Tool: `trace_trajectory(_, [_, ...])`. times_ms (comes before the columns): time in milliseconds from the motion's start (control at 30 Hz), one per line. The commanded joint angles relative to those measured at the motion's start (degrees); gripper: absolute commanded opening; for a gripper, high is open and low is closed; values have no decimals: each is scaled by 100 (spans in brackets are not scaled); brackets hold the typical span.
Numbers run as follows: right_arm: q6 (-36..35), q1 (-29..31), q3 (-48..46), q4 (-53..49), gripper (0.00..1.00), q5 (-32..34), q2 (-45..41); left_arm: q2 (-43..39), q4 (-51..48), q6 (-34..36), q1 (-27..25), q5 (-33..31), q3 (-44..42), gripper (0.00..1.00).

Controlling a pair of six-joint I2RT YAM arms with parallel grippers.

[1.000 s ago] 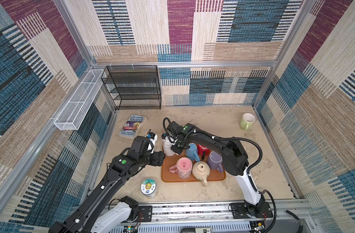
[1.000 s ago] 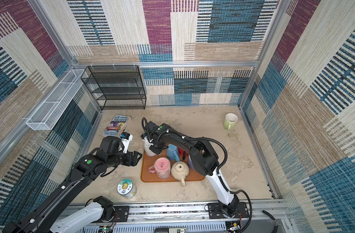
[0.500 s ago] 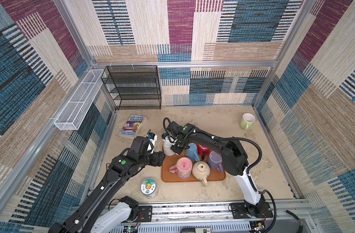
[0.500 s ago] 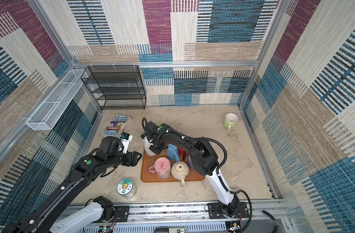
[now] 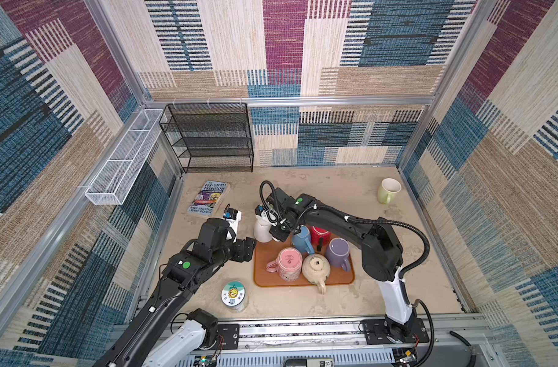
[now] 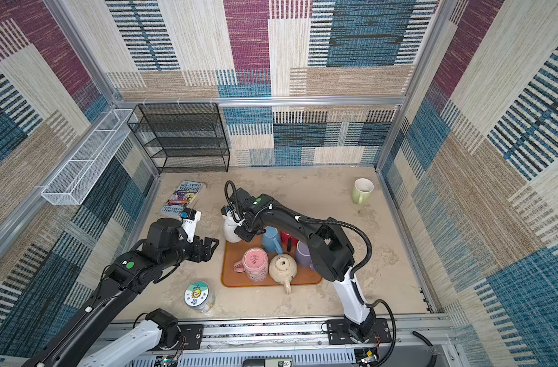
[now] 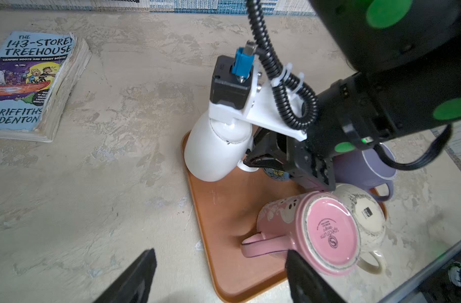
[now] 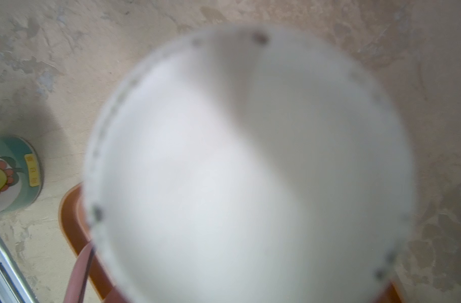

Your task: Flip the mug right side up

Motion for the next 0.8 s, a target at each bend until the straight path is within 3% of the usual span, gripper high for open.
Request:
trace_trajectory(0, [137,-30,-29,629,0,-343,-237,-108,312,-96,5,102,-33,83])
trace_trajectory(167, [396,-224,-220,1052,0,-831,-661,-295,626,-179,10,509,-132,83])
trace_trajectory(400, [891,-648,-1126,2130,0,-1805,-1777,-444,1642,-565,52,1588,-512,82])
trace_trajectory(767, [1790,-1428,-3083,4018,0,-3033,-3709,356,3719,-1236,144,3438,-505,79])
